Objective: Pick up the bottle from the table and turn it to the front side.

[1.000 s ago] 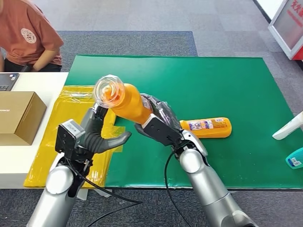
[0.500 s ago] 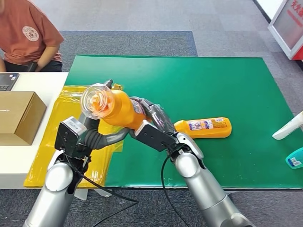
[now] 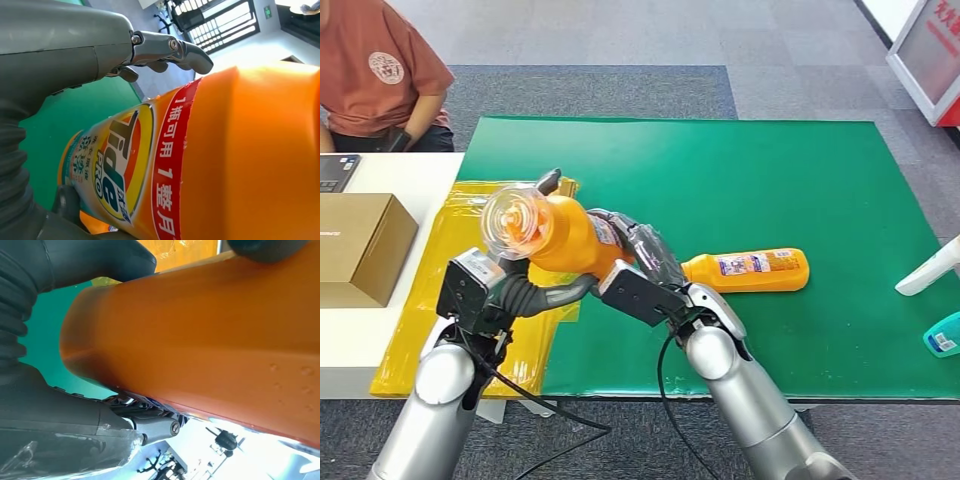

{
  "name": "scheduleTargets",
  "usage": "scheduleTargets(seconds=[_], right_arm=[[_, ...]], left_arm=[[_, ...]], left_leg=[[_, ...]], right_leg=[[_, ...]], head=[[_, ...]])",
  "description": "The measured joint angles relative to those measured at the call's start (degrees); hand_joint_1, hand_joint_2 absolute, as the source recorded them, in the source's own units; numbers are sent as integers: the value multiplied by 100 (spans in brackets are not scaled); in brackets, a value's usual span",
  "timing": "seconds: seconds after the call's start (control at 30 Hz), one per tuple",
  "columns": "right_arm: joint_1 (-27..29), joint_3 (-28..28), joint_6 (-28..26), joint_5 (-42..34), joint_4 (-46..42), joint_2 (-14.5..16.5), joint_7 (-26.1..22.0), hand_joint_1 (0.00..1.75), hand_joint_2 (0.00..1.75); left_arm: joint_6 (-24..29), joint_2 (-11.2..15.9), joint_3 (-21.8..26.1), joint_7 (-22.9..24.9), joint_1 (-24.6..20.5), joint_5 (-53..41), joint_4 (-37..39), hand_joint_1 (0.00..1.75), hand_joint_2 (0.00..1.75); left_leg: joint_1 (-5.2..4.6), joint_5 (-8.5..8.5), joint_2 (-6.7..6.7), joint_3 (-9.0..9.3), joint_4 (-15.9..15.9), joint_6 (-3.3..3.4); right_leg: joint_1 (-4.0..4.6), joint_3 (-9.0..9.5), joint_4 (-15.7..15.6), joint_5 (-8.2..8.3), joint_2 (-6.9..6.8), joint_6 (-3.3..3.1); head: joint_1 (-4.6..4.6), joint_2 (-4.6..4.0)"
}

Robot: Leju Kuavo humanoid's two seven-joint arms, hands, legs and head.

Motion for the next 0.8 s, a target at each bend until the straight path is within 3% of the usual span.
scheduleTargets(seconds=[0.77, 0.8], right_arm=[[-211, 224, -56, -120, 409, 37, 65, 175, 175], [-230, 234, -75, -94, 440, 42, 35, 175, 175]], left_arm=[[-154, -59, -574, 111, -398, 313, 249, 0, 175], [-153, -58, -576, 114, -415, 327, 266, 43, 175]], left_leg=[[0, 3, 0, 0, 0, -3], [0, 3, 0, 0, 0, -3]], right_leg=[[0, -1, 0, 2, 0, -1], [0, -1, 1, 2, 0, -1]], head=[[0, 0], [-1, 0]])
